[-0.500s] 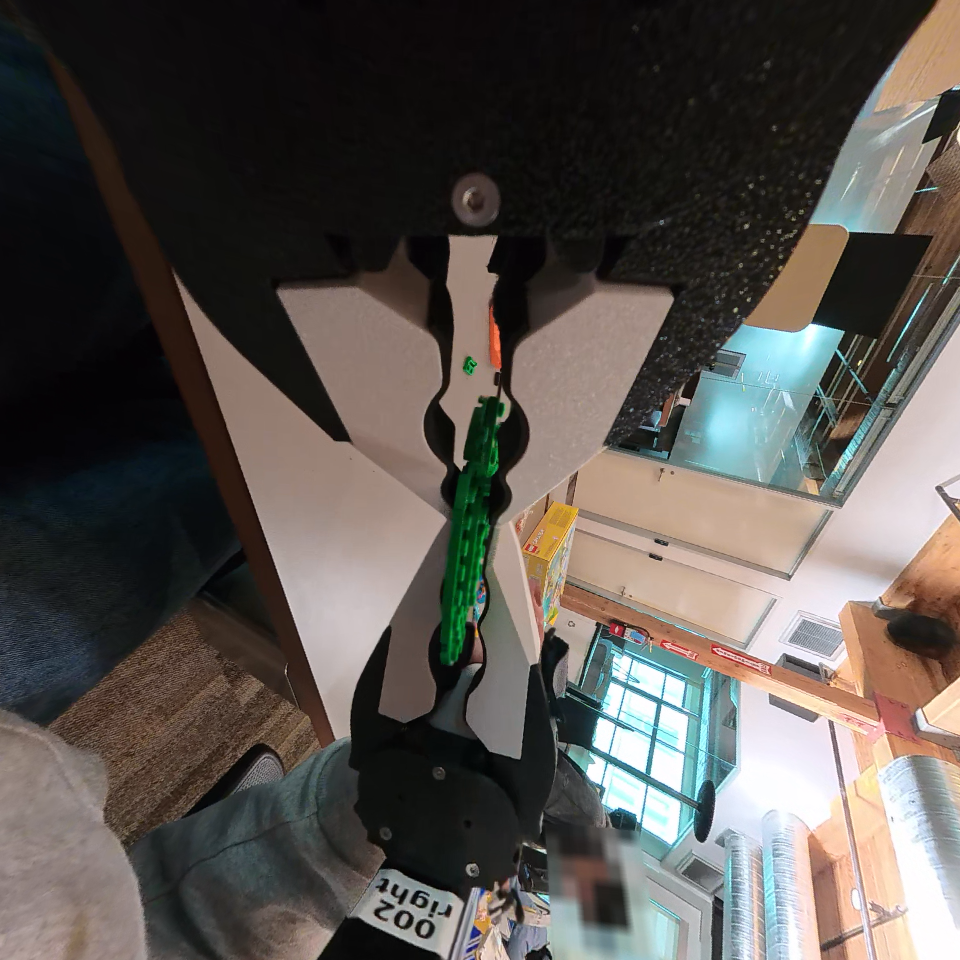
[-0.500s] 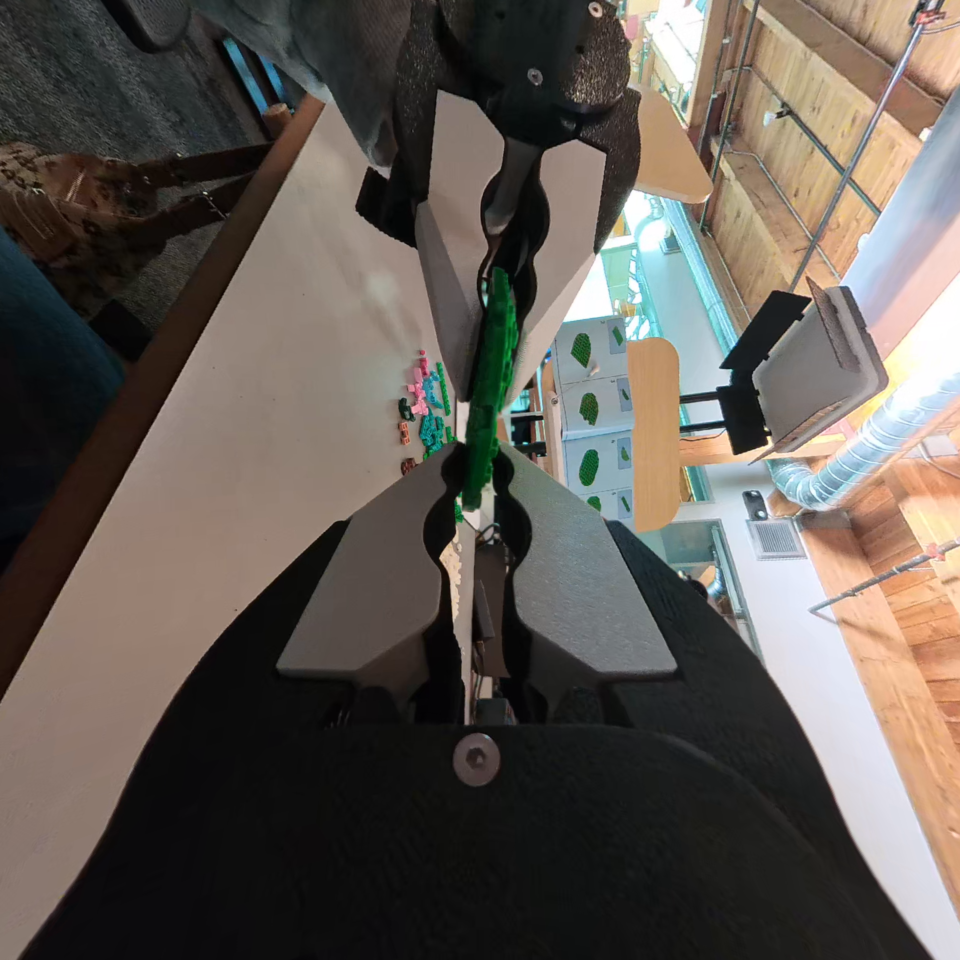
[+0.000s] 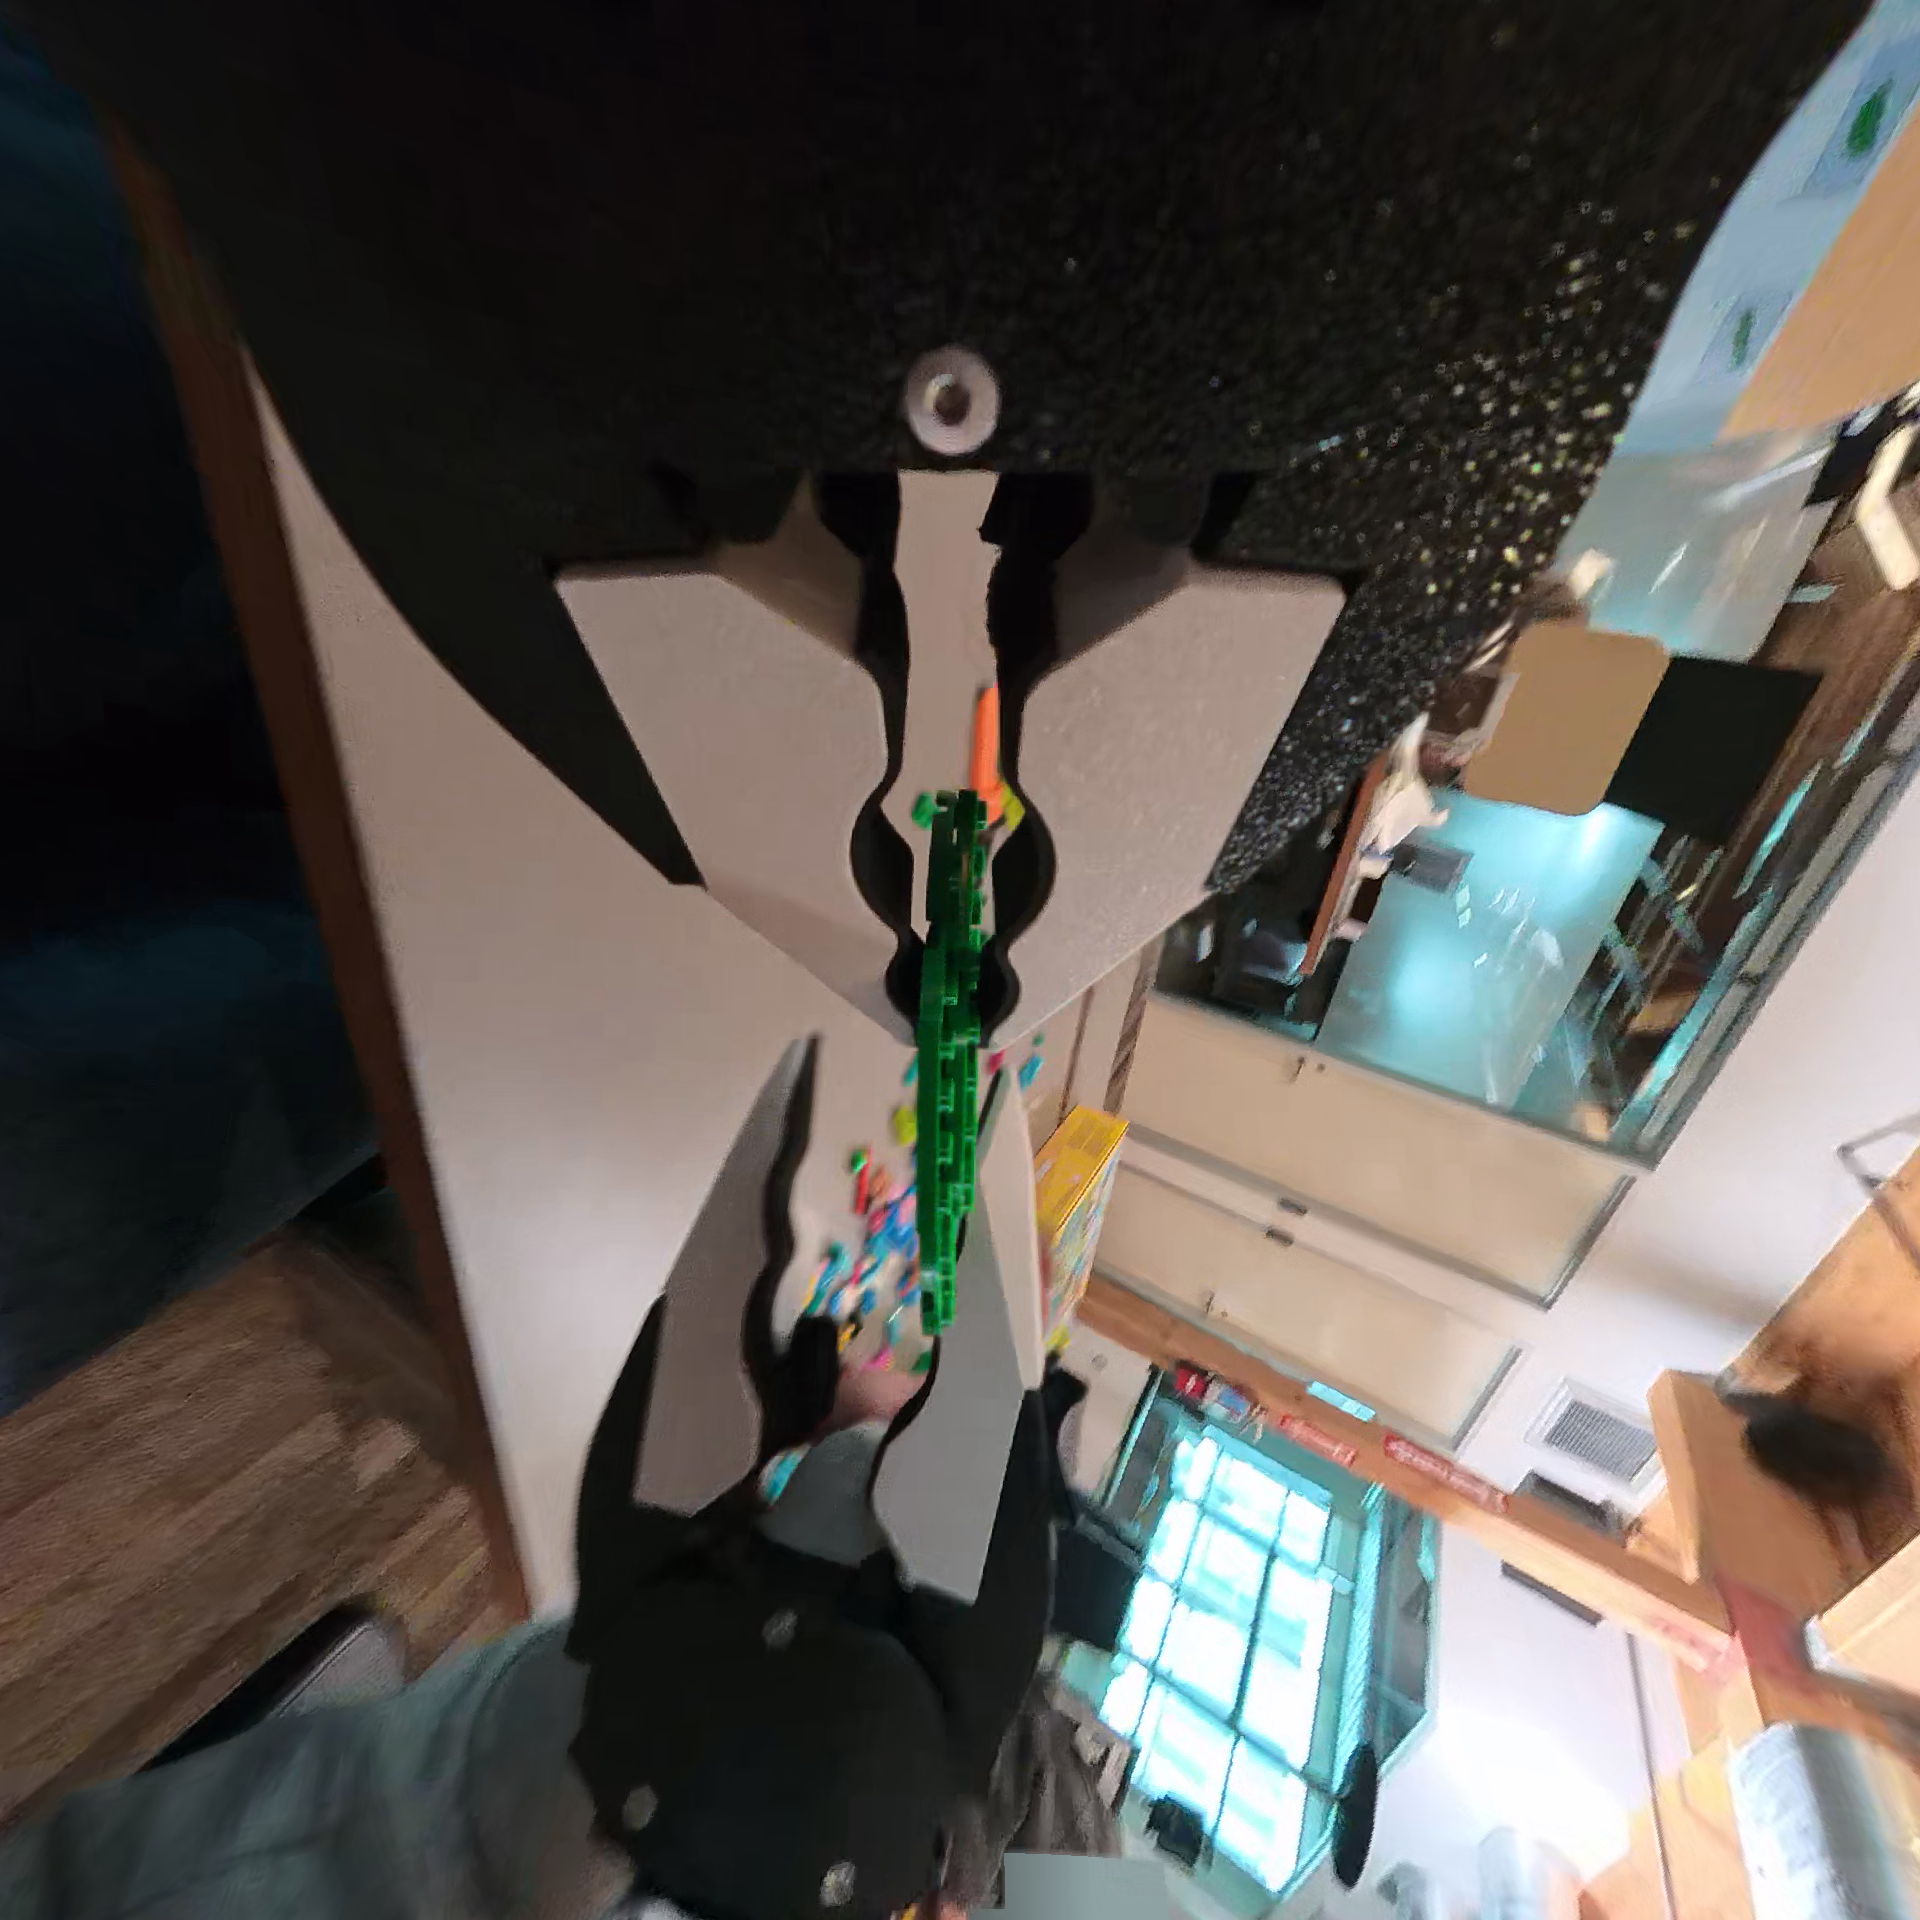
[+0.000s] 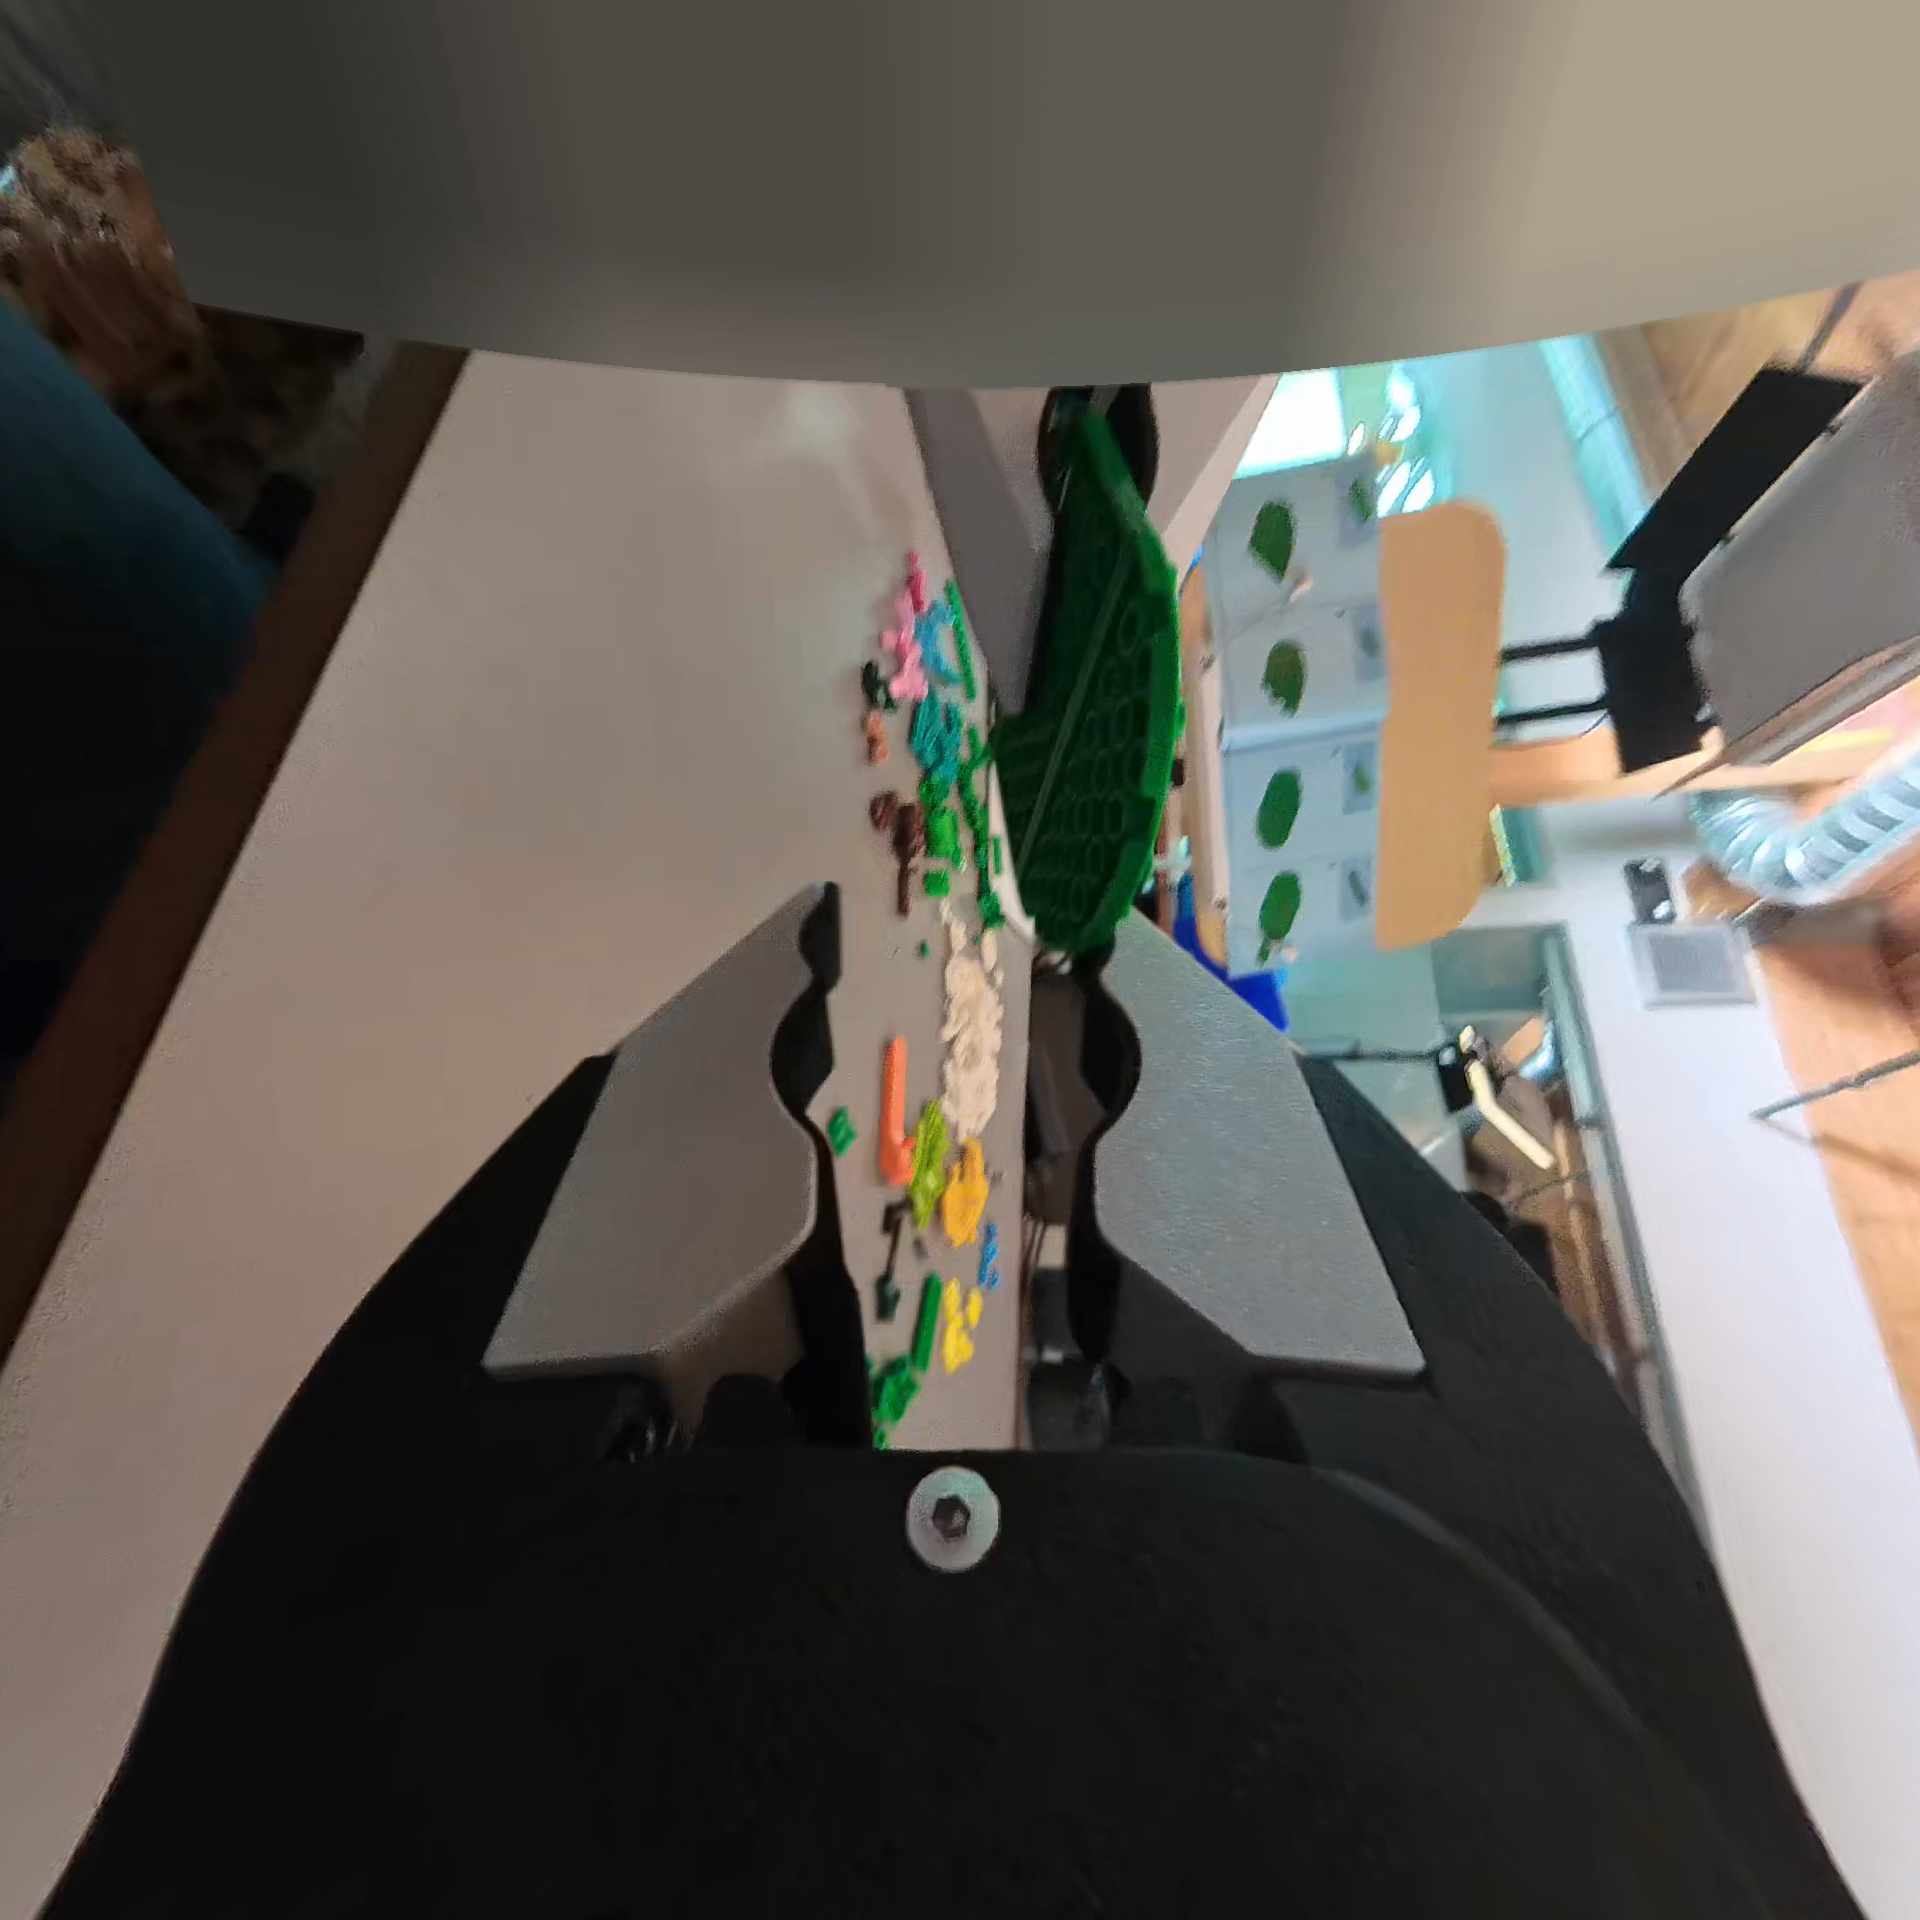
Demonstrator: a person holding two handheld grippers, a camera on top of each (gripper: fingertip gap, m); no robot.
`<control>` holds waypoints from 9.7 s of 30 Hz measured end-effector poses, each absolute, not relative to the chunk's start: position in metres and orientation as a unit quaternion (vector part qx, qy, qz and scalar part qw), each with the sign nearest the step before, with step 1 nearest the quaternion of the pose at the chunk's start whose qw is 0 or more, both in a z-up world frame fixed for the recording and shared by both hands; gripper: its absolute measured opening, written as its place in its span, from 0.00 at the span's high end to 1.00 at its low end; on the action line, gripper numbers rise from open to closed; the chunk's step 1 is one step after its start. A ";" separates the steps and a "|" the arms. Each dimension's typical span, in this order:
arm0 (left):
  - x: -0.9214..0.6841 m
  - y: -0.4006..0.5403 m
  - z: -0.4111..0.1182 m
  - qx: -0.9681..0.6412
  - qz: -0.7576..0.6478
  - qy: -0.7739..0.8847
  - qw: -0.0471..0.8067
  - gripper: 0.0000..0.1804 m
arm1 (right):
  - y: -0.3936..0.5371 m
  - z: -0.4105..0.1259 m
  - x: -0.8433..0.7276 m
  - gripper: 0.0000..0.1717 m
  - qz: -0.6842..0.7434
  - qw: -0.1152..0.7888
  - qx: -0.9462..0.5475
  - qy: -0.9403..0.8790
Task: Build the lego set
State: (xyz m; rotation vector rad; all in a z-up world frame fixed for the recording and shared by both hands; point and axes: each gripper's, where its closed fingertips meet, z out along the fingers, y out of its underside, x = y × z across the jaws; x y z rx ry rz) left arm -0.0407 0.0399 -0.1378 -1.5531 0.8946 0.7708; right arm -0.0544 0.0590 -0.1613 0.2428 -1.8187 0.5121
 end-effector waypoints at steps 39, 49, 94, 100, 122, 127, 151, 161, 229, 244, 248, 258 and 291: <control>-0.175 0.023 -0.183 -0.637 0.635 0.269 0.346 0.97 | 0.123 -0.199 -0.114 0.90 0.053 0.765 0.060 -0.639; -0.192 0.016 -0.202 -0.681 0.556 0.179 0.440 0.97 | 0.124 -0.202 -0.115 0.91 0.046 0.761 0.059 -0.644; -0.162 0.033 -0.222 -0.699 0.455 0.251 0.492 0.97 | 0.121 -0.216 -0.119 0.90 0.056 0.736 0.068 -0.671; -0.167 0.040 -0.230 -0.711 0.465 0.253 0.463 0.97 | 0.075 -0.211 -0.119 0.76 0.159 0.717 0.082 -0.674; -0.147 0.043 -0.213 -0.641 0.516 0.294 0.486 0.82 | 0.050 -0.210 -0.128 0.96 0.125 0.737 0.104 -0.656; -0.146 0.039 -0.205 -0.617 0.539 0.301 0.489 0.88 | 0.052 -0.210 -0.126 0.96 0.125 0.738 0.108 -0.655; -0.198 0.019 -0.189 -0.626 0.628 0.189 0.422 0.97 | 0.129 -0.178 -0.143 0.84 0.360 0.655 -0.185 -0.637; -0.194 0.029 -0.199 -0.658 0.576 0.194 0.444 0.97 | 0.100 -0.157 -0.213 0.89 0.484 0.467 -0.164 -0.721; -0.174 0.038 -0.208 -0.624 0.618 0.281 0.387 0.97 | 0.081 -0.202 -0.156 0.91 -0.010 0.023 -0.145 -0.989; -0.176 0.038 -0.210 -0.631 0.613 0.277 0.385 0.97 | 0.081 -0.204 -0.157 0.91 -0.068 0.000 -0.186 -0.980; -0.176 0.038 -0.210 -0.632 0.612 0.276 0.387 0.97 | 0.084 -0.204 -0.157 0.91 -0.085 0.003 -0.184 -0.979; -0.176 0.037 -0.210 -0.633 0.612 0.276 0.387 0.97 | 0.080 -0.205 -0.156 0.91 -0.090 0.004 -0.181 -0.979; -0.173 0.035 -0.206 -0.658 0.565 0.245 0.433 0.97 | 0.052 -0.215 -0.170 0.74 0.035 0.541 0.156 -0.825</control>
